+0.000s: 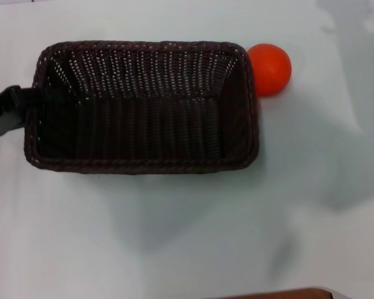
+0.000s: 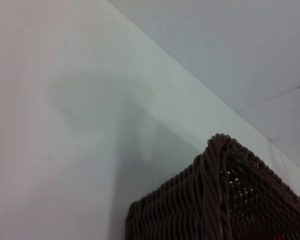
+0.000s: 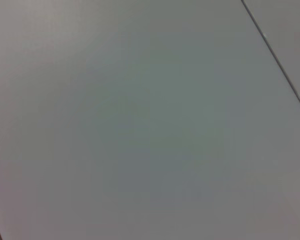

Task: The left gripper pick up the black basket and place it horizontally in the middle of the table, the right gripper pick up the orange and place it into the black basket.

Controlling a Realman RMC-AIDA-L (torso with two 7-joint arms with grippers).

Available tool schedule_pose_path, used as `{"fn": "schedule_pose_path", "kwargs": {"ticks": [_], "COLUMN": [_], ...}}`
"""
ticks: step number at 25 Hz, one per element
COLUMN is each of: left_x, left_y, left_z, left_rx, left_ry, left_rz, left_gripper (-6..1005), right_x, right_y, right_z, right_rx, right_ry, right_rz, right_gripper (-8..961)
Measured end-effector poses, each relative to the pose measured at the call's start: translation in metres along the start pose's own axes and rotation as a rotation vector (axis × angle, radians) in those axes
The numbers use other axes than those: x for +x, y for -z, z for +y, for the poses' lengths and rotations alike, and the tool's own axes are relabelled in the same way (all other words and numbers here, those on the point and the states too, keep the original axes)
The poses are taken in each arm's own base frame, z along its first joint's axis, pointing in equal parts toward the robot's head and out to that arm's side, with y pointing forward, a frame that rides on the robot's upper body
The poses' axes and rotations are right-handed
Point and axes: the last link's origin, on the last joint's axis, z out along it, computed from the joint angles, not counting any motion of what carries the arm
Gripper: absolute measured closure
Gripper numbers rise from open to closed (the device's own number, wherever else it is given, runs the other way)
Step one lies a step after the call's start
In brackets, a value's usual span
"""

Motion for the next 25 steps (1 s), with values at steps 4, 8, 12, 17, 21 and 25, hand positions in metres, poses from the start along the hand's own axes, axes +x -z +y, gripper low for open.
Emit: {"fn": "schedule_pose_path", "kwargs": {"ticks": [4, 8, 12, 17, 21, 25], "left_x": [-0.008, -0.011, -0.012, -0.001, 0.007, 0.01], "left_y": [0.003, 0.005, 0.01, 0.031, 0.05, 0.057], "left_z": [-0.001, -0.004, -0.009, -0.017, -0.019, -0.019], "left_rx": [-0.021, -0.029, -0.02, -0.052, -0.106, -0.16], "left_ry": [0.014, 0.025, 0.02, -0.032, -0.098, -0.166], "left_rz": [-0.028, -0.027, -0.015, 0.101, 0.221, 0.316], "left_gripper": [495, 459, 460, 460, 443, 373], "right_x": [0.0, 0.001, 0.001, 0.003, 0.013, 0.022], "right_y": [0.001, 0.0, -0.004, -0.016, -0.026, -0.041], "right_z": [0.001, 0.002, -0.001, -0.015, -0.023, -0.029], "right_rx": [-0.004, -0.005, 0.021, 0.17, 0.335, 0.502], "right_ry": [0.003, 0.003, 0.023, 0.022, 0.026, 0.118], "right_rz": [0.0, 0.002, -0.018, -0.1, -0.213, -0.423], "right_gripper": [109, 106, 104, 100, 98, 95]}}
